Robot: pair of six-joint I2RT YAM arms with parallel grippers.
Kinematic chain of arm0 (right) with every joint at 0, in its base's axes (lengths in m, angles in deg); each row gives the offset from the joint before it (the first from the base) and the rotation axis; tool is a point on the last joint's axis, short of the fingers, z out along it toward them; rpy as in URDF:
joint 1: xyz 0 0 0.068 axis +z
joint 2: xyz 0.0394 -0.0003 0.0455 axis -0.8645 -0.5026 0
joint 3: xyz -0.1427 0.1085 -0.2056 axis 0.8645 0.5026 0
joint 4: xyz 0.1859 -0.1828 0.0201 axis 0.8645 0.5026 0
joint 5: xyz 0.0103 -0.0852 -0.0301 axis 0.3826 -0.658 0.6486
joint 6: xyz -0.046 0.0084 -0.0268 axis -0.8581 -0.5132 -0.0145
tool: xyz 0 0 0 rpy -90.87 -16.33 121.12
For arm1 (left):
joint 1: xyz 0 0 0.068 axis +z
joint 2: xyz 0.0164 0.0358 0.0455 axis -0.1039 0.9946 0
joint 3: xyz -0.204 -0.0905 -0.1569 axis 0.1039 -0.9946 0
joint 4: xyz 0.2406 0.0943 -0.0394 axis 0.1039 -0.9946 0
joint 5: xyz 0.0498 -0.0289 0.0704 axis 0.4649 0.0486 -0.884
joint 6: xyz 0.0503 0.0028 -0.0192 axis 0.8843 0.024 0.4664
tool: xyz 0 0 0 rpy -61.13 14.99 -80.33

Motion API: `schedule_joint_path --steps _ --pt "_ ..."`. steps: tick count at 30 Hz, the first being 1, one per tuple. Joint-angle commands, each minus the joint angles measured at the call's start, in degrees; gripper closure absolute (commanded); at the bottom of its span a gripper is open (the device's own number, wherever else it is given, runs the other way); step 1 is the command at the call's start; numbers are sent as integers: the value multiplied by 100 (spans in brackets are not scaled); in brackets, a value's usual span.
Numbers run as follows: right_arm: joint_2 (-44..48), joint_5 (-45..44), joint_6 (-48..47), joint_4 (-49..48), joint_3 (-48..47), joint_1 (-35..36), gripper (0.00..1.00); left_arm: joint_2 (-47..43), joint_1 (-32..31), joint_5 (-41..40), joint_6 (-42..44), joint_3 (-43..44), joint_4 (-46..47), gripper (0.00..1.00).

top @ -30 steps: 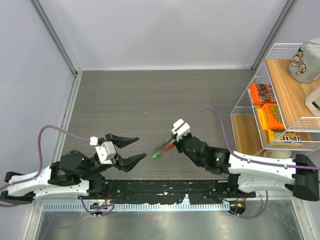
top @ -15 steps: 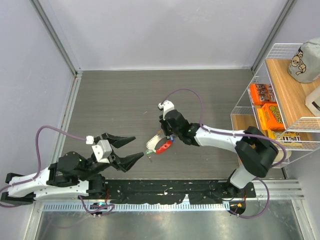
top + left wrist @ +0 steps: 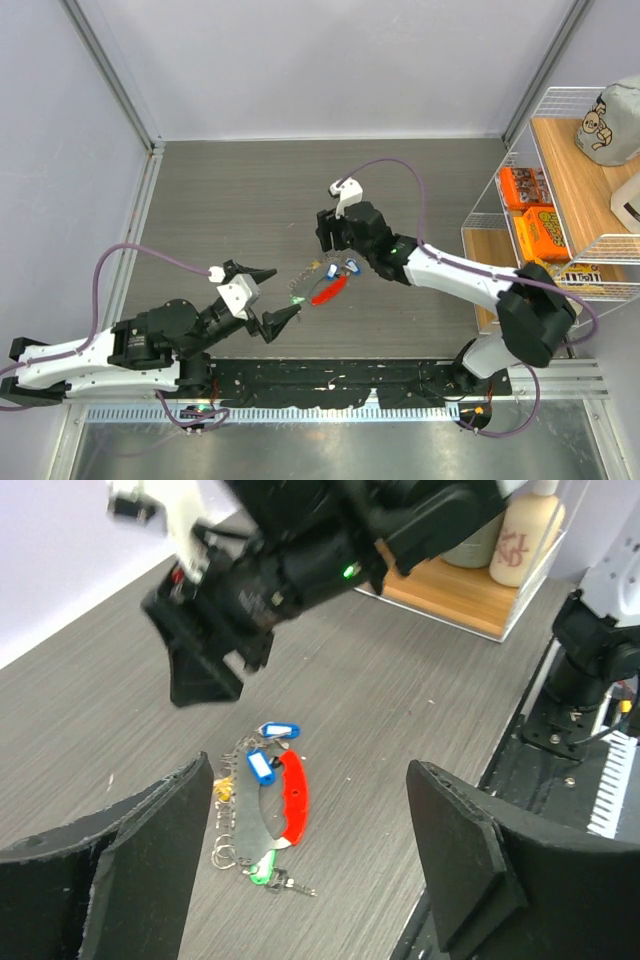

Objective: Put the keys on the keyring

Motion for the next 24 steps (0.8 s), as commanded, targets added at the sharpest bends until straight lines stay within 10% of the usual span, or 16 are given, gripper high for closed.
schedule_joint_path --steps 1,3,24 --pt "1030 -208 -302 277 -377 -145 27 59 -21 -443 303 275 210 13" --pt "1426 -93 -512 401 -342 -163 5 85 -21 -522 418 283 289 6" --pt "3705 -1850 -390 2132 -438 -6 5 947 -21 -461 682 1083 245 0"
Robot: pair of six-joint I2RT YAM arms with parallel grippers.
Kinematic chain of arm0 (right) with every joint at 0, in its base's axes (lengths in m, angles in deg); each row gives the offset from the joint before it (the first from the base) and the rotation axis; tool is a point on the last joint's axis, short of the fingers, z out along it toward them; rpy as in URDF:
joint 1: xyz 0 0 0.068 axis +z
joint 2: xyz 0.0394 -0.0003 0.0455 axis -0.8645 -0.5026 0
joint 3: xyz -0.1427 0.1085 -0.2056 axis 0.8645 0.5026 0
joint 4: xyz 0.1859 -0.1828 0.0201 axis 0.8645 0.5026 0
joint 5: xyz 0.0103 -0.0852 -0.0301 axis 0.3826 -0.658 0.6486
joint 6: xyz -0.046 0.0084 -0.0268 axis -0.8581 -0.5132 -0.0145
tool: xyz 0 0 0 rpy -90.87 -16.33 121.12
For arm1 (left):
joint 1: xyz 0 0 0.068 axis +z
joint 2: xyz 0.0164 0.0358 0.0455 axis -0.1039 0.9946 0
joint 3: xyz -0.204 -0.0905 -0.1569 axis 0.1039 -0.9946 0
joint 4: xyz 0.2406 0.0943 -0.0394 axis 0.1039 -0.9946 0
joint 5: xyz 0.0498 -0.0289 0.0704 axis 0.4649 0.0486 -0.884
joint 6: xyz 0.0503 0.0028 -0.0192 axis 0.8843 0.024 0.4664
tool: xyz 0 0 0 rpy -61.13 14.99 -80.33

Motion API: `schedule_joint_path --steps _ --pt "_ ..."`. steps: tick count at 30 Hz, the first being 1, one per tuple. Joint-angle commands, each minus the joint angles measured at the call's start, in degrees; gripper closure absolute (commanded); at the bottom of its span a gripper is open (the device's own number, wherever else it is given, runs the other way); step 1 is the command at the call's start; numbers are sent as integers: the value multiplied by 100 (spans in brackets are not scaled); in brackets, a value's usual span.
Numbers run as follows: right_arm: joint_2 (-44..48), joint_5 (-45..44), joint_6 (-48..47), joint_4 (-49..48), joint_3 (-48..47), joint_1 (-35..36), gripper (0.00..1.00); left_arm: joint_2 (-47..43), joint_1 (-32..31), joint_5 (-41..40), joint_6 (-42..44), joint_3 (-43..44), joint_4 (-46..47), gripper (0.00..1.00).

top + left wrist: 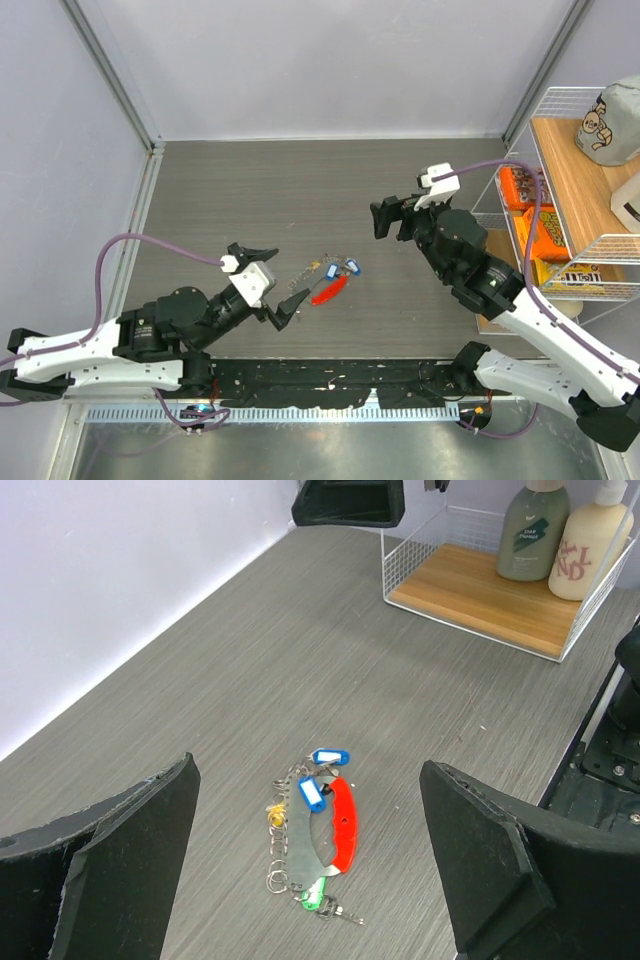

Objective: Put the keys on the keyring

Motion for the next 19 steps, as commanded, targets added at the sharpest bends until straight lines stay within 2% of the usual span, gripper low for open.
schedule_joint_path --steps 1,3,7,11,13,15,19 --pt "-137 -701 49 456 -460 189 5 -61 -21 88 -50 213 154 0" --pt "-190 -1077 -73 387 -504 514 5 -70 -21 96 -138 275 58 1" --pt "-522 -2290 -487 254 -776 1690 5 -114 -21 9 -261 310 22 0" --pt "-954 -3459 -681 552 -1250 2341 5 -35 -21 -237 -454 485 -206 0" --pt "-1016 -3453 -909 745 -1391 2535 5 -9 -21 -238 -560 530 -321 0" --pt "-1051 -3539 -717 1097 -1532 2545 5 -34 -21 -237 -595 512 -365 1" --pt "-876 -3462 -505 1019 -1375 2571 5 -61 -21 -246 -762 442 -312 0"
